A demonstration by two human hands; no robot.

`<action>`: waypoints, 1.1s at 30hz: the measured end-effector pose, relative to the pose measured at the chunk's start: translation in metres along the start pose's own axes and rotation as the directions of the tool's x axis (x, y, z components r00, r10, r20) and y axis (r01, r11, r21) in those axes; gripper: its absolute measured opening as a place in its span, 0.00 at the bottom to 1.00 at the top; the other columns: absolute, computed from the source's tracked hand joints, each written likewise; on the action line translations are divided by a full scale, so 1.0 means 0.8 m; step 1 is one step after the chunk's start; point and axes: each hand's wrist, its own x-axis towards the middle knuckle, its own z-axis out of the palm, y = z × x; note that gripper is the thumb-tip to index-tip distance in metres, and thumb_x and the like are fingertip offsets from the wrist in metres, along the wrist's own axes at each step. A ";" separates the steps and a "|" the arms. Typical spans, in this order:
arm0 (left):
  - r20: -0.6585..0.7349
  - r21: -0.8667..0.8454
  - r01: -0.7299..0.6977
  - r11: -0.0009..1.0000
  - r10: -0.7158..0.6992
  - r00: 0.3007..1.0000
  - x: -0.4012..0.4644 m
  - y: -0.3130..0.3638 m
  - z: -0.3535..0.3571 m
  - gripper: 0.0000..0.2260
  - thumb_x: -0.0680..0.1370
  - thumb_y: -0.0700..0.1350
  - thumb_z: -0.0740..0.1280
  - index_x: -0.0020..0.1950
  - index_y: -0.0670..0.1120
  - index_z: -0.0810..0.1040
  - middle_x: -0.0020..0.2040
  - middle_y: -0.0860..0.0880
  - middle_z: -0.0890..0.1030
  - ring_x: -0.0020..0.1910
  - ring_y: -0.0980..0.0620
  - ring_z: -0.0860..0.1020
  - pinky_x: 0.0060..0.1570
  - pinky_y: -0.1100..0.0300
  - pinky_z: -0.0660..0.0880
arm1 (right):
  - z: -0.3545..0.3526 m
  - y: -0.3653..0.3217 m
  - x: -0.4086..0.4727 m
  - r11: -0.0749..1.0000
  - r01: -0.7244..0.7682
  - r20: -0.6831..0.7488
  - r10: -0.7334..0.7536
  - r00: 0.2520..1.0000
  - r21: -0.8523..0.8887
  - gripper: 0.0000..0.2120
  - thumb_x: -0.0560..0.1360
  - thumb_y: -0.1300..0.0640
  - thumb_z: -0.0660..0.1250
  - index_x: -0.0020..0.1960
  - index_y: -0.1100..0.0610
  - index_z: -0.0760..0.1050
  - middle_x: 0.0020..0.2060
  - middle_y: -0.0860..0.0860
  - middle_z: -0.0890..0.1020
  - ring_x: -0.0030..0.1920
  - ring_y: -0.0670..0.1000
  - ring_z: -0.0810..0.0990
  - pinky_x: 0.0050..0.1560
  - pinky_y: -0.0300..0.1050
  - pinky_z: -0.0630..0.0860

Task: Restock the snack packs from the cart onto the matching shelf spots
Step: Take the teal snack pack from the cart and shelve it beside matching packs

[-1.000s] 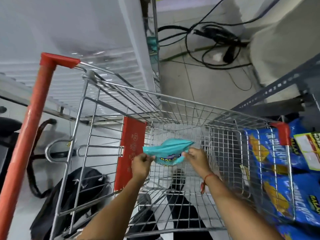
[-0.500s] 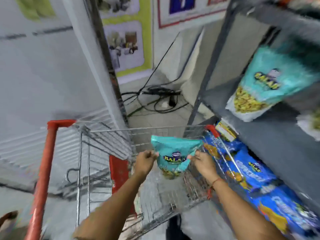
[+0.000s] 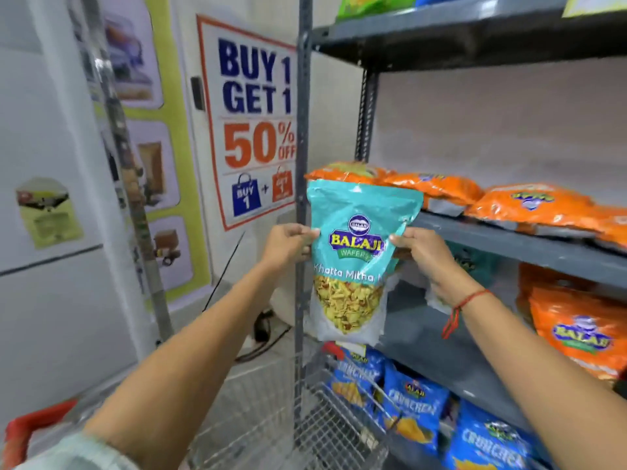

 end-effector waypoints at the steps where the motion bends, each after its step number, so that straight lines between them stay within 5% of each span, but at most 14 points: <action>1: -0.007 -0.011 -0.011 1.000 0.011 1.000 0.004 0.019 0.008 0.08 0.76 0.41 0.69 0.50 0.36 0.80 0.44 0.42 0.84 0.39 0.49 0.82 0.30 0.66 0.80 | -0.011 -0.016 0.002 0.999 0.011 -0.018 -0.010 1.000 0.050 0.09 0.73 0.63 0.67 0.48 0.67 0.80 0.47 0.59 0.83 0.43 0.52 0.80 0.45 0.47 0.76; 3: -0.006 -0.017 -0.026 1.000 0.026 1.000 0.009 0.046 0.024 0.11 0.76 0.41 0.69 0.53 0.34 0.80 0.47 0.39 0.84 0.40 0.48 0.82 0.30 0.67 0.80 | -0.027 -0.042 0.003 0.994 0.039 -0.054 -0.033 0.998 0.103 0.12 0.73 0.65 0.66 0.54 0.71 0.77 0.48 0.55 0.82 0.39 0.46 0.78 0.40 0.36 0.76; 7: 0.006 -0.041 -0.008 0.999 0.008 1.000 0.021 0.068 0.044 0.13 0.76 0.42 0.69 0.55 0.34 0.79 0.51 0.39 0.85 0.49 0.43 0.84 0.42 0.57 0.81 | -0.051 -0.060 0.000 0.994 0.039 -0.104 -0.029 0.994 0.098 0.14 0.73 0.66 0.65 0.55 0.74 0.75 0.46 0.54 0.81 0.36 0.43 0.75 0.26 0.24 0.70; 9: 0.018 -0.043 0.002 0.999 -0.002 1.000 0.029 0.070 0.050 0.12 0.76 0.42 0.69 0.55 0.35 0.80 0.50 0.40 0.85 0.47 0.44 0.84 0.41 0.58 0.81 | -0.059 -0.060 0.001 0.997 0.024 -0.112 -0.015 0.994 0.078 0.14 0.74 0.65 0.65 0.55 0.73 0.76 0.48 0.55 0.81 0.32 0.40 0.77 0.22 0.22 0.67; 12: 0.041 -0.023 0.009 1.000 -0.008 0.999 0.043 0.063 0.059 0.09 0.75 0.43 0.70 0.50 0.38 0.81 0.45 0.42 0.85 0.40 0.50 0.83 0.36 0.62 0.82 | -0.068 -0.054 0.000 0.998 -0.006 -0.122 0.013 0.992 0.059 0.10 0.75 0.65 0.64 0.53 0.71 0.76 0.52 0.59 0.81 0.31 0.39 0.80 0.24 0.24 0.70; 16: 0.105 -0.020 0.034 0.999 -0.032 0.994 0.067 0.038 0.072 0.05 0.74 0.43 0.71 0.45 0.42 0.82 0.39 0.48 0.86 0.38 0.52 0.84 0.40 0.60 0.82 | -0.079 -0.032 0.000 0.999 -0.026 -0.134 0.031 0.990 0.037 0.15 0.76 0.62 0.65 0.52 0.75 0.74 0.57 0.69 0.79 0.45 0.56 0.80 0.47 0.42 0.77; 20: 0.129 0.026 0.104 0.994 -0.106 0.986 0.090 -0.012 0.095 0.05 0.72 0.41 0.73 0.44 0.40 0.83 0.36 0.45 0.84 0.31 0.54 0.81 0.29 0.66 0.79 | -0.088 0.020 -0.001 0.995 -0.098 -0.072 0.099 0.993 0.013 0.08 0.75 0.62 0.66 0.40 0.58 0.81 0.43 0.55 0.85 0.42 0.51 0.79 0.45 0.43 0.72; 24: 0.129 0.106 0.146 0.984 -0.159 0.979 0.110 -0.076 0.134 0.05 0.71 0.41 0.74 0.35 0.46 0.83 0.40 0.41 0.84 0.38 0.46 0.82 0.37 0.58 0.81 | -0.103 0.096 0.010 0.977 -0.201 -0.117 0.192 0.974 -0.068 0.08 0.74 0.62 0.67 0.40 0.67 0.80 0.39 0.58 0.86 0.40 0.49 0.80 0.46 0.46 0.76; 27: 0.119 0.163 0.192 0.968 -0.212 0.970 0.125 -0.122 0.172 0.04 0.71 0.42 0.74 0.35 0.45 0.84 0.46 0.40 0.86 0.46 0.43 0.85 0.47 0.53 0.83 | -0.117 0.148 0.021 0.960 -0.259 -0.168 0.239 0.956 -0.111 0.10 0.73 0.60 0.68 0.34 0.61 0.77 0.34 0.57 0.82 0.36 0.50 0.77 0.40 0.44 0.72; 30: 0.145 0.166 0.229 0.959 -0.254 0.956 0.142 -0.162 0.212 0.08 0.71 0.41 0.73 0.38 0.36 0.82 0.45 0.34 0.85 0.41 0.44 0.82 0.52 0.42 0.81 | -0.134 0.194 0.036 0.941 -0.306 -0.216 0.271 0.938 -0.147 0.12 0.73 0.59 0.69 0.34 0.65 0.77 0.34 0.59 0.84 0.34 0.49 0.77 0.38 0.43 0.72; 33: 0.173 0.130 0.237 0.963 -0.257 0.951 0.160 -0.195 0.252 0.07 0.72 0.39 0.73 0.35 0.38 0.81 0.40 0.38 0.83 0.42 0.44 0.79 0.50 0.44 0.79 | -0.155 0.234 0.053 0.929 -0.328 -0.270 0.276 0.922 -0.172 0.11 0.74 0.57 0.69 0.37 0.63 0.81 0.38 0.58 0.87 0.35 0.48 0.81 0.39 0.42 0.75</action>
